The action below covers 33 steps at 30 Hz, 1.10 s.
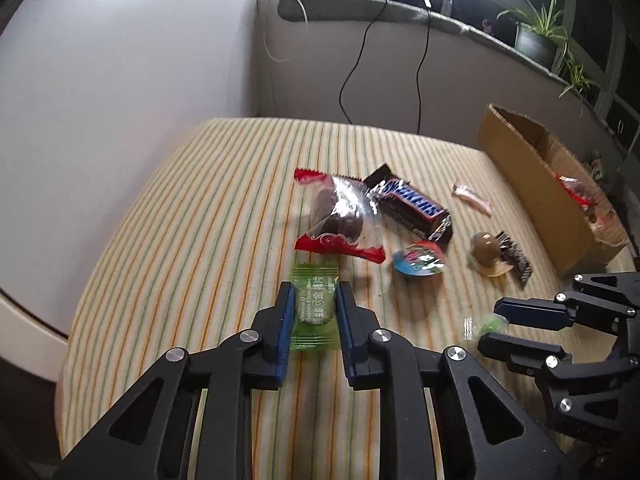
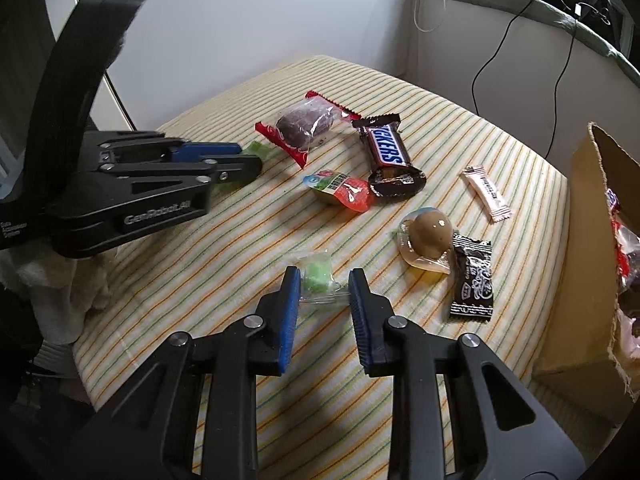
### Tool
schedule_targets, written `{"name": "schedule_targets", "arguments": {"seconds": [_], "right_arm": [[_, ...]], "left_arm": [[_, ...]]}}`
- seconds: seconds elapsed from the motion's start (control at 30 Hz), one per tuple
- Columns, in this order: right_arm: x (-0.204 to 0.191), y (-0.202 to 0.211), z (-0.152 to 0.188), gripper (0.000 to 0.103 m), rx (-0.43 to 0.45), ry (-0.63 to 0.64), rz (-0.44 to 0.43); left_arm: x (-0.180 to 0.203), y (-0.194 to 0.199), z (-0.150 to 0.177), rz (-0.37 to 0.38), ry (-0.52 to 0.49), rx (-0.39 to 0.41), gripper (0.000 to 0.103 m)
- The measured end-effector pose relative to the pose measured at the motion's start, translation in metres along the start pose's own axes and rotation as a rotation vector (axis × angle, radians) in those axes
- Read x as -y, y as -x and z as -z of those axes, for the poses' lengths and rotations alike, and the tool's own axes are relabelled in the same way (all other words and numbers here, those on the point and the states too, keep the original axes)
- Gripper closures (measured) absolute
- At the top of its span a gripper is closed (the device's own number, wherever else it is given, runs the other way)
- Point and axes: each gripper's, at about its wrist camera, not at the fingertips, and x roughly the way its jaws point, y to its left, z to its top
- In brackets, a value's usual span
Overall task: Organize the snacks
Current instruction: 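Carry the green packet in the left tool to the box while the right carries green candy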
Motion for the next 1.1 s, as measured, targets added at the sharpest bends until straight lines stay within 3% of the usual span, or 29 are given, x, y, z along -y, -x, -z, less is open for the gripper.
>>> {"name": "schedule_targets", "arguments": {"seconds": [0.2,0.43,0.73,1.1], "right_arm": [[0.003,0.027,0.001,0.077,0.051,-0.014,-0.005],[0.020,0.068,0.003,0.077,0.126,-0.054,0.018],[0.084,0.118,0.018,0.077,0.190,-0.169,0.115],[0.147,0.149,0.041,0.077,0.217,-0.268,0.223]], "left_arm": [[0.009,0.021,-0.006,0.033,0.006,0.044,0.084],[0.044,0.029,-0.024,0.094,-0.026,0.084,0.084],[0.107,0.028,-0.045,0.205,-0.108,0.110,0.084],[0.177,0.022,-0.059,0.308,-0.190,0.118,0.084]]}}
